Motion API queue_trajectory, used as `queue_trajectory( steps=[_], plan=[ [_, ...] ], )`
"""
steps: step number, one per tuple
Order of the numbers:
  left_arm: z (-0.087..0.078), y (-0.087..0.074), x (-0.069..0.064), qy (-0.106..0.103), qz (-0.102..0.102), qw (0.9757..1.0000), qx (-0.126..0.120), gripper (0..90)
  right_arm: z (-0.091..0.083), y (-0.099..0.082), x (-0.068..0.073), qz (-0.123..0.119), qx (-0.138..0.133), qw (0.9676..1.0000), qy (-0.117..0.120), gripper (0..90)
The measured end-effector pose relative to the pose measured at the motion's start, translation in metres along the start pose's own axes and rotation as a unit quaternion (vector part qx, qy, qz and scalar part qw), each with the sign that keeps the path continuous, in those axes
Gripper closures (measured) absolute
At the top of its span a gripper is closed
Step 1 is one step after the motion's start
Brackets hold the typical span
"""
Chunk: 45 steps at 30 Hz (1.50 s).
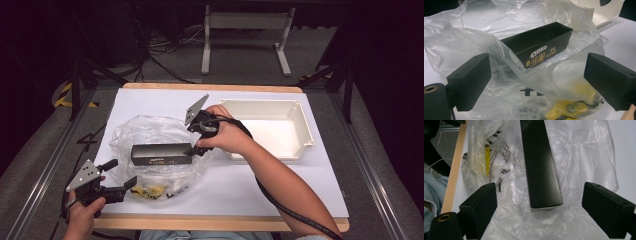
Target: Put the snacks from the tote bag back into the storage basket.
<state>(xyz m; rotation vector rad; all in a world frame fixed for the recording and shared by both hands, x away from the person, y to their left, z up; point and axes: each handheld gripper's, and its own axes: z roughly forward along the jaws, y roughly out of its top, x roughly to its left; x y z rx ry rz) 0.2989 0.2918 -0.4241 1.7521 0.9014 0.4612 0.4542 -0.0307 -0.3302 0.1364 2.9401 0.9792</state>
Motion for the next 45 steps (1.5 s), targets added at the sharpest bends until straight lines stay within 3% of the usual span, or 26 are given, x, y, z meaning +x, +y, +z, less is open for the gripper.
queue_trajectory(
  steps=[3,8,11,16,25,45],
  plan=[
    [0.000,0.000,0.000,0.000,0.000,1.0000,-0.002,8.3,0.006,0.001,-0.002,0.001,0.003,1.0000,0.007,12.9],
    [-0.001,0.000,-0.001,-0.001,0.001,1.0000,-0.003,8.3,0.017,0.001,-0.003,-0.009,0.007,0.9998,-0.016,5.2],
    [-0.001,0.001,-0.001,-0.001,0.001,1.0000,-0.003,8.3,0.024,0.002,-0.003,-0.010,0.015,0.9998,-0.010,4.6],
    [-0.001,0.001,-0.001,0.000,0.002,1.0000,-0.003,8.3,0.035,0.003,-0.004,-0.013,0.029,0.9993,-0.019,7.9],
    [-0.001,0.001,-0.001,-0.001,0.002,1.0000,-0.004,8.3,0.051,0.003,-0.007,-0.004,0.055,0.9985,-0.002,13.5],
    [-0.002,0.001,-0.001,-0.003,0.004,1.0000,-0.003,8.3,0.080,-0.002,-0.012,-0.004,0.123,0.9924,0.012,20.2]
  ],
)
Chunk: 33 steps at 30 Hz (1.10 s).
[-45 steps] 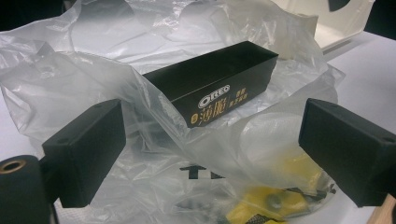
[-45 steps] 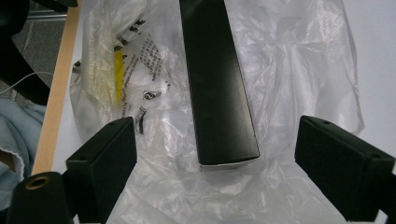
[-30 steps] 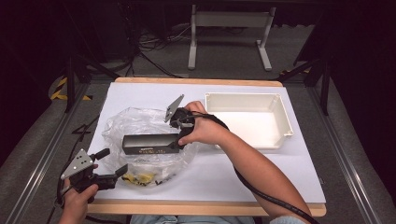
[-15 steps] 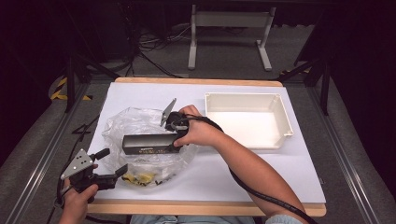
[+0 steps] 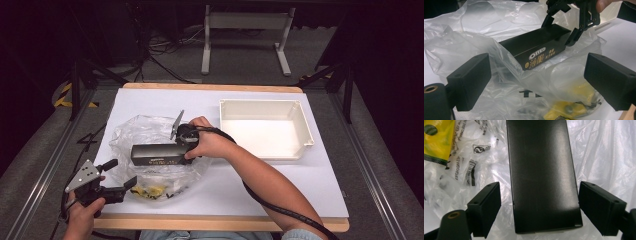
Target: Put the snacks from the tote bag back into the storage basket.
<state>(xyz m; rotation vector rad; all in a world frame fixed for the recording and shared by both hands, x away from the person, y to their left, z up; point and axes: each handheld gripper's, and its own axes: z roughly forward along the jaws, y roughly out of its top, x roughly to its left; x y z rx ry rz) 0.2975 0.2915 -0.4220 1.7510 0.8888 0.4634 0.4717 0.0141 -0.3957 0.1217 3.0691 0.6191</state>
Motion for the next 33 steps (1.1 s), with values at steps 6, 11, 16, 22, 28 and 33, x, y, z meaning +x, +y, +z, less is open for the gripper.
queue_trajectory(
  steps=[6,11,16,22,28,33],
  plan=[
    [0.000,0.000,0.000,0.000,0.000,1.0000,0.000,8.3,0.006,0.001,-0.001,0.001,0.009,1.0000,0.000,21.3],
    [0.000,0.000,0.000,-0.001,0.000,1.0000,0.000,8.3,0.011,0.003,0.000,-0.002,0.015,0.9999,0.006,22.4],
    [0.000,0.000,0.000,-0.001,0.000,1.0000,-0.001,8.3,0.013,0.004,0.000,-0.002,0.019,0.9998,0.009,32.4],
    [0.000,0.000,0.000,-0.001,0.000,1.0000,-0.001,8.3,0.012,0.004,-0.001,-0.004,0.021,0.9997,0.012,41.4],
    [0.000,0.000,0.000,0.000,0.000,1.0000,-0.001,8.3,0.011,0.004,-0.001,-0.011,0.017,0.9997,0.010,42.4],
    [0.000,0.000,0.000,0.000,0.000,1.0000,-0.001,8.3,0.009,0.005,-0.001,-0.013,0.016,0.9997,0.009,42.8]
  ],
)
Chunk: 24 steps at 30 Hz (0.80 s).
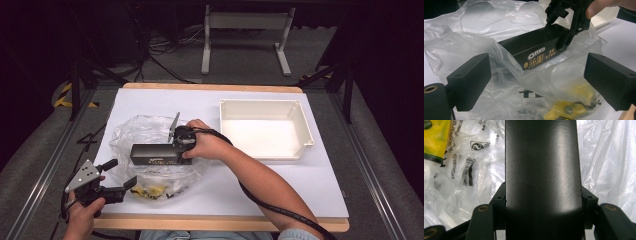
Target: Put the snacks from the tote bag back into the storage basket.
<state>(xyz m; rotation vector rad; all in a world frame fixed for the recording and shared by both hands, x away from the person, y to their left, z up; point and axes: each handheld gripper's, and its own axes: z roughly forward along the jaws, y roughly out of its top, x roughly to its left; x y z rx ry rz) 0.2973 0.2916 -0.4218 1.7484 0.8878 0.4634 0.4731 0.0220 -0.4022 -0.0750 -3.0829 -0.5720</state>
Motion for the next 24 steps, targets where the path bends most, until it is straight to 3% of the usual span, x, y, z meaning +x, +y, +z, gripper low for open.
queue_trajectory(
  steps=[12,24],
  plan=[
    [0.000,0.000,0.000,0.001,0.000,1.0000,-0.001,8.3,-0.022,0.003,0.002,-0.009,-0.008,0.9999,-0.003,43.2],
    [0.001,0.000,0.000,0.002,0.000,1.0000,-0.001,8.3,-0.056,0.004,0.005,-0.017,-0.021,0.9996,-0.009,43.2]
  ],
)
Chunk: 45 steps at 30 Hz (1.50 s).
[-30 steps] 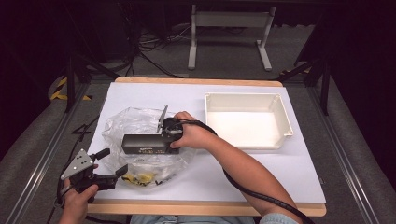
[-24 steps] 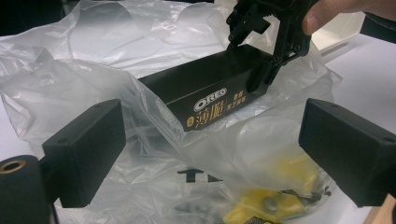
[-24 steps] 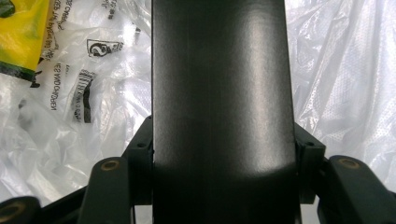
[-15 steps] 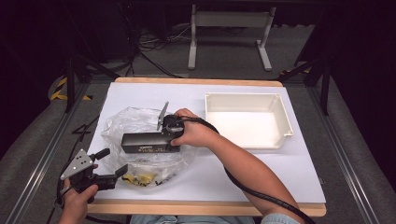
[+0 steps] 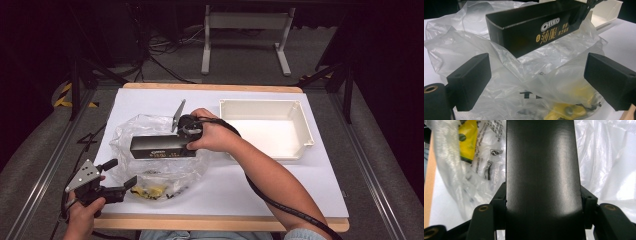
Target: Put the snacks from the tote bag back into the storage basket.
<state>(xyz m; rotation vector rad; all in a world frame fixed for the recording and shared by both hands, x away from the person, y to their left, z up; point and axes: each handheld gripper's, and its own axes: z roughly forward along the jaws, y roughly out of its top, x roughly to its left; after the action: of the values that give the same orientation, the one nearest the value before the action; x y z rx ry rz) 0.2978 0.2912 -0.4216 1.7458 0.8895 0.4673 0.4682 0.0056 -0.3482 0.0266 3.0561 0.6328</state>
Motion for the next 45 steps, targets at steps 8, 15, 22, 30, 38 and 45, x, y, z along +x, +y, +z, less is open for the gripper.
queue_trajectory(
  steps=[8,15,22,30,38,45],
  plan=[
    [-0.001,0.000,0.000,0.002,-0.003,1.0000,-0.002,8.3,-0.022,0.002,0.002,-0.007,-0.004,1.0000,-0.005,43.2],
    [0.000,0.001,0.000,0.002,-0.002,1.0000,-0.005,8.3,-0.042,-0.001,0.003,-0.010,-0.021,0.9997,-0.010,43.2],
    [0.002,0.002,0.001,0.001,-0.001,1.0000,-0.006,8.3,-0.061,-0.007,0.005,-0.010,-0.034,0.9992,-0.017,43.2],
    [0.004,0.003,0.001,0.000,-0.001,1.0000,-0.006,8.3,-0.076,-0.016,0.007,-0.011,-0.046,0.9987,-0.022,43.1],
    [0.006,0.004,0.002,-0.004,-0.002,1.0000,-0.005,8.4,-0.098,-0.024,0.010,-0.004,-0.047,0.9984,-0.030,43.2],
    [0.007,0.004,0.002,-0.005,0.001,1.0000,-0.004,8.3,-0.117,-0.032,0.012,-0.003,-0.056,0.9976,-0.040,43.2]
  ],
)
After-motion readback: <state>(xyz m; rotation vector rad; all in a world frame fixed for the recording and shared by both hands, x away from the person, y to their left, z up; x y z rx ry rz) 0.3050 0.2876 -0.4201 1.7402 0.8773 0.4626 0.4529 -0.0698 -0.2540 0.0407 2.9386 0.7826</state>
